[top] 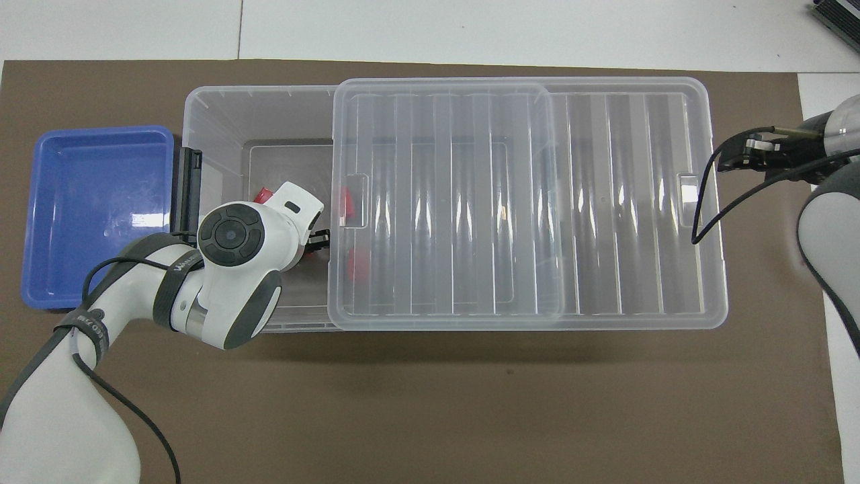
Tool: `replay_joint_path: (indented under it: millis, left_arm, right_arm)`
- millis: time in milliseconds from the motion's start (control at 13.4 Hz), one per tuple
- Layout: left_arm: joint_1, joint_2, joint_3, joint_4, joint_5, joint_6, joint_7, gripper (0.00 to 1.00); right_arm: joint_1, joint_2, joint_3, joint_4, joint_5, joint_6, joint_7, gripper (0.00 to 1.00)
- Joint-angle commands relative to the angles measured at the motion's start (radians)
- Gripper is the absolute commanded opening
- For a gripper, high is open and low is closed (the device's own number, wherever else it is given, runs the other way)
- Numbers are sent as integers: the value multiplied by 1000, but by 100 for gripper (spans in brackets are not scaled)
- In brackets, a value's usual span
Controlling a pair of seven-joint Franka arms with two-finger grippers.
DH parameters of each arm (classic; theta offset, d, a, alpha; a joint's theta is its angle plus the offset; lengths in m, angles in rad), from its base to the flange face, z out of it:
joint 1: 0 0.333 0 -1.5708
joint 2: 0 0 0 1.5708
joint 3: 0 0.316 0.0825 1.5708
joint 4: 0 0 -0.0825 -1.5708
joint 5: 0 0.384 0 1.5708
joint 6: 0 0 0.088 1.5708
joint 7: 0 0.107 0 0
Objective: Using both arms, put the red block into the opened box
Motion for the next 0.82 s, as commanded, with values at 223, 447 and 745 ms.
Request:
replay_joint_path:
  millis: [223, 447, 745]
  left_arm:
    - [2, -65, 21, 130, 27, -265, 4, 74]
    - [24, -77, 21, 279, 10, -502, 55, 73]
    - [158, -91, 25, 466, -88, -743, 308, 72]
  right_arm:
    - [-68, -12, 6, -163, 9, 179, -78, 0]
    - [-75, 4, 4, -205, 9, 234, -124, 0]
    - [-65, 22, 7, -204, 7, 247, -132, 0]
